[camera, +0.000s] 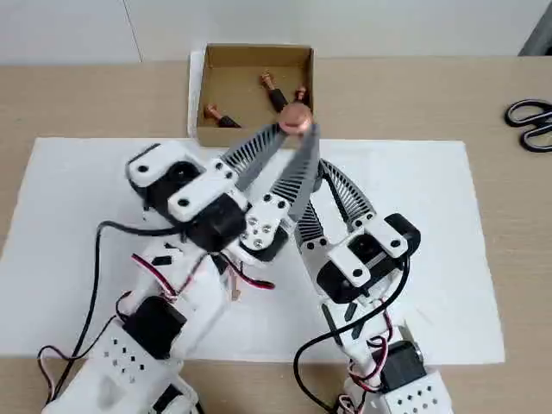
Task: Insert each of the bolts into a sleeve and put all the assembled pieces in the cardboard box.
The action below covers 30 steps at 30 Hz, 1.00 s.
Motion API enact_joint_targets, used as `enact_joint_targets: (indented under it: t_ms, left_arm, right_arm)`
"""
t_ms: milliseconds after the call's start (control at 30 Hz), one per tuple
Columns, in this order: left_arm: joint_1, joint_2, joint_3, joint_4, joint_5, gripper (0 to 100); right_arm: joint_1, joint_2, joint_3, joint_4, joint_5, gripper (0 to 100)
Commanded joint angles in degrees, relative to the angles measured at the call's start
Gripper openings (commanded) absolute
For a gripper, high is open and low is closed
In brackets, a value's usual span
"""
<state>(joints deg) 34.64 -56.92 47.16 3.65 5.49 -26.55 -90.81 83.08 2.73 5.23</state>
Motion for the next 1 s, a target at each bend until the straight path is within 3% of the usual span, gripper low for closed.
enact_joint_targets:
  t_ms: [0, 167, 367, 967]
  left_arm:
    - [-2.2, -0.2, -6.4, 0.5, -1.5, 1]
    - [0.2, -0.7, -6.6, 9.9, 3.5, 1]
    - [2.7, -0.2, -6.3, 10.3, 4.0, 1]
    - [0.8, -0.3, 3.5, 10.1, 3.6, 1]
  right_arm:
    - [0.0, -0.8, -0.4, 0.6, 0.6, 0.5]
    - [0.0, -1.0, -0.4, 0.2, 0.6, 0.5]
    - [0.0, -1.1, -0.4, 0.2, 0.6, 0.5]
    - [0.0, -1.2, -0.5, 0.6, 0.6, 0.5]
